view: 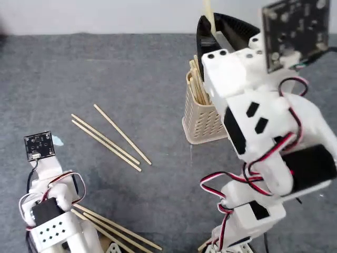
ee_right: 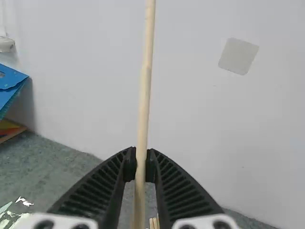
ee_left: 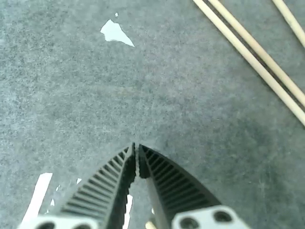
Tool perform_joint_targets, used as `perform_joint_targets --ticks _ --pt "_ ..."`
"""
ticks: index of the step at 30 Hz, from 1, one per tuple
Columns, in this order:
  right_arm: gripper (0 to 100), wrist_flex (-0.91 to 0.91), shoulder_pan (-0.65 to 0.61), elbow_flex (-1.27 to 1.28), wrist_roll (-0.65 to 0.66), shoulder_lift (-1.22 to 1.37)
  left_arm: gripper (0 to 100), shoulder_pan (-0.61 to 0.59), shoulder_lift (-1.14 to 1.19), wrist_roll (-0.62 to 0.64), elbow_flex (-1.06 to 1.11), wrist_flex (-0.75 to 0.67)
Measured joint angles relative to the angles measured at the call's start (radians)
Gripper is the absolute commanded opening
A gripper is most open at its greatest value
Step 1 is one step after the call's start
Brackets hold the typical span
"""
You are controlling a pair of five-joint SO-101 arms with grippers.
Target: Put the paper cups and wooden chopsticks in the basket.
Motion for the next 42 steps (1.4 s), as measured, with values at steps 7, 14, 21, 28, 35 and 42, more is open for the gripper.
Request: perform_joint_targets --ticks 7,14,21,28,35,42 --pt "0.6 0.0 0.032 0.284 0.0 -0.16 1 0.0 0.0 0.0 0.0 0.0" --pt "0.6 -0.068 0.046 0.482 0.0 -0.238 1 0.0 0.0 0.0 0.0 0.0" --pt "0.7 -0.282 0.063 0.655 -0.058 -0.236 1 0.0 0.0 0.0 0.0 0.0" --pt "0.7 -0.411 0.063 0.755 -0.094 -0.236 1 0.0 0.0 0.0 0.0 0.0" --pt "0.7 -0.631 0.123 0.928 -0.097 -0.236 1 0.0 0.0 0.0 0.0 0.0" --pt "0.7 -0.927 0.158 1.181 -0.103 -0.235 1 0.0 0.0 0.0 0.0 0.0"
